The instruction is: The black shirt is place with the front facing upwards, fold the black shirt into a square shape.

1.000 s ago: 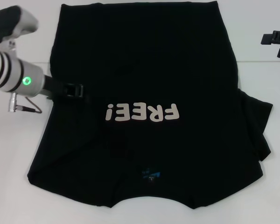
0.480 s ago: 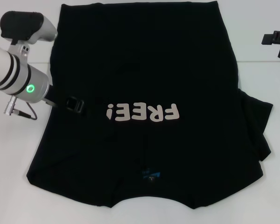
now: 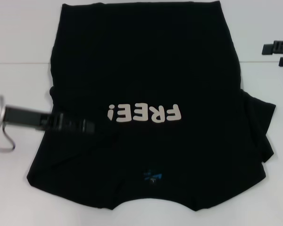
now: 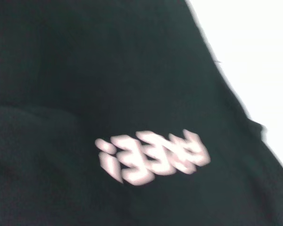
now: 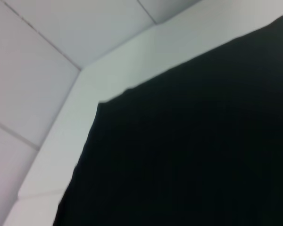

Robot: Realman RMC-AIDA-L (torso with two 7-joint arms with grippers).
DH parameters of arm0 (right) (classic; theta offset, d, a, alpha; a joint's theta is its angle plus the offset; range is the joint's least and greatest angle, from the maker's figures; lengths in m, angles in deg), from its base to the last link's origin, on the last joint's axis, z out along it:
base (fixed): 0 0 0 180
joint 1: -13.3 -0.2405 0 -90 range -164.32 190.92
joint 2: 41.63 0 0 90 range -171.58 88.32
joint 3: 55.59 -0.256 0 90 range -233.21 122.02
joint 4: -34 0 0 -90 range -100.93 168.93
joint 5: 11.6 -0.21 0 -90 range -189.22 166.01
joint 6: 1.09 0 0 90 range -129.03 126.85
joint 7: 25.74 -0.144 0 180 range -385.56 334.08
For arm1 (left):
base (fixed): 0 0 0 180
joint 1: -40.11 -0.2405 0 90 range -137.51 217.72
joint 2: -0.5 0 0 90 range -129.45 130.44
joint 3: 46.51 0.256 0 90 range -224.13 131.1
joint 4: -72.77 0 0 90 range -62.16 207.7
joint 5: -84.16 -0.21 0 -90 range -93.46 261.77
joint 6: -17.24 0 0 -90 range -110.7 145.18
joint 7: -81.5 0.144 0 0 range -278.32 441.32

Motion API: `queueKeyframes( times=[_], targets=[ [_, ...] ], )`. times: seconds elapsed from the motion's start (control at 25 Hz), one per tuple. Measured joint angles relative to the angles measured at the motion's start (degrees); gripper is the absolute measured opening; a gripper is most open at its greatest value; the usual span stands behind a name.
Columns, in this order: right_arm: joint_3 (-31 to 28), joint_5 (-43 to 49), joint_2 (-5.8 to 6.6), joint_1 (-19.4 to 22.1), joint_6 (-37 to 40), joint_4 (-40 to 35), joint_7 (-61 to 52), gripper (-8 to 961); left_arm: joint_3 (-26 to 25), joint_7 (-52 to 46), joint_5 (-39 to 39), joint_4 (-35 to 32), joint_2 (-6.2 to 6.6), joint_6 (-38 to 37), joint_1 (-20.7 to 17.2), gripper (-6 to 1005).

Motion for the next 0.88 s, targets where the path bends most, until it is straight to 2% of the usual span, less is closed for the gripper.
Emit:
queueKeyframes(
  times=[0.08,0.12,0.2,0.24,0.28,0.4,0.6,0.88],
  targets=[
    [0.02,1.90,0.21,-0.01,2.04,-0.51,-0.11,879,-3.48,11.06,3.82,4.86,1.44,-4.87,-1.85,536],
    [0.02,2.74,0.25,-0.01,2.77,-0.73,-0.10,878,-4.44,15.22,4.93,6.16,1.58,-6.02,-2.75,553],
    [0.03,4.13,0.30,0.08,3.73,-1.02,0.08,876,-5.89,25.83,7.83,7.10,0.60,-6.84,-5.32,572],
    [0.04,4.67,0.30,0.11,4.09,-1.03,0.20,876,-5.89,25.83,7.83,7.10,0.60,-6.84,-5.32,574],
    [0.03,5.29,0.30,0.21,4.42,-1.03,0.29,875,-6.43,34.50,10.38,5.77,-2.06,-4.22,-8.04,575],
    [0.04,7.14,0.34,0.47,6.19,-1.24,0.41,872,-6.48,36.11,10.86,5.42,-3.02,-2.06,-8.57,583],
    [-0.53,13.39,0.73,1.20,11.86,-3.22,-1.07,868,-6.72,31.55,11.31,6.72,-2.77,0.40,-7.96,605],
    [-0.29,17.92,0.66,2.22,15.68,-3.03,-3.61,863,-7.36,30.08,11.64,7.74,-3.54,3.33,-7.36,601]
  ],
)
